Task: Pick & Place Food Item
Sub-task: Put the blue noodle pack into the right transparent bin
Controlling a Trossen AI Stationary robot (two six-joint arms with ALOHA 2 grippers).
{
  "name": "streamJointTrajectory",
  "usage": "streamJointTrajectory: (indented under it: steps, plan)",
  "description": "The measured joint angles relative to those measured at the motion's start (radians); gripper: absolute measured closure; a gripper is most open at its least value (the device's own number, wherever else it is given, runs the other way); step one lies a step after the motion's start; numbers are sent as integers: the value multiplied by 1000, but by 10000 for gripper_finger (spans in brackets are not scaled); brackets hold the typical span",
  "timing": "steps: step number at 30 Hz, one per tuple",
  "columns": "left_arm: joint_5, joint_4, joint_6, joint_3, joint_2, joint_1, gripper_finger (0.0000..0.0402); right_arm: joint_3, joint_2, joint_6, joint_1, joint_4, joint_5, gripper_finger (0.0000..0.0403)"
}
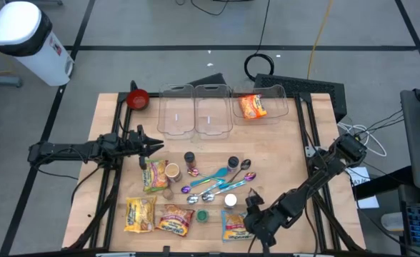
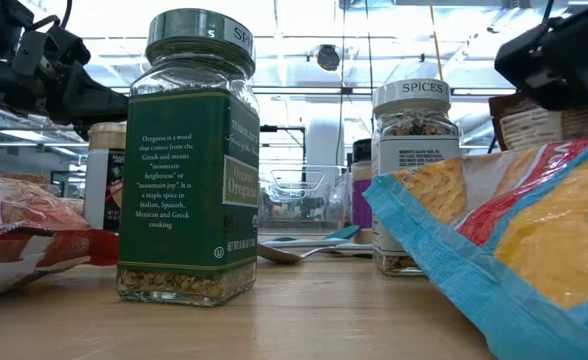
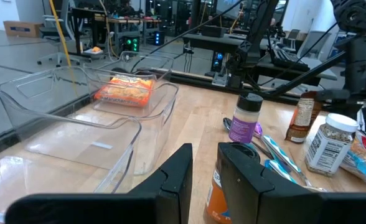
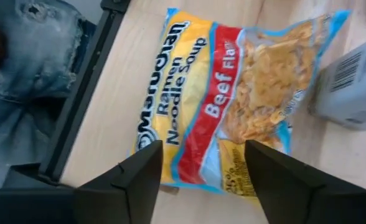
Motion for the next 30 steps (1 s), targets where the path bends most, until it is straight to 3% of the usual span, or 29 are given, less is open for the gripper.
streamJointTrajectory:
  steps: [9, 25, 30]
  plan:
    - [0, 0, 0, 0, 0, 0, 321, -22, 0, 6, -16, 17, -31, 275]
    - [0, 0, 0, 0, 0, 0, 321, -23, -39, -15, -16, 32, -31, 389]
    - [0, 0, 0, 0, 0, 0, 321, -23, -95, -15, -15, 35, -31, 399]
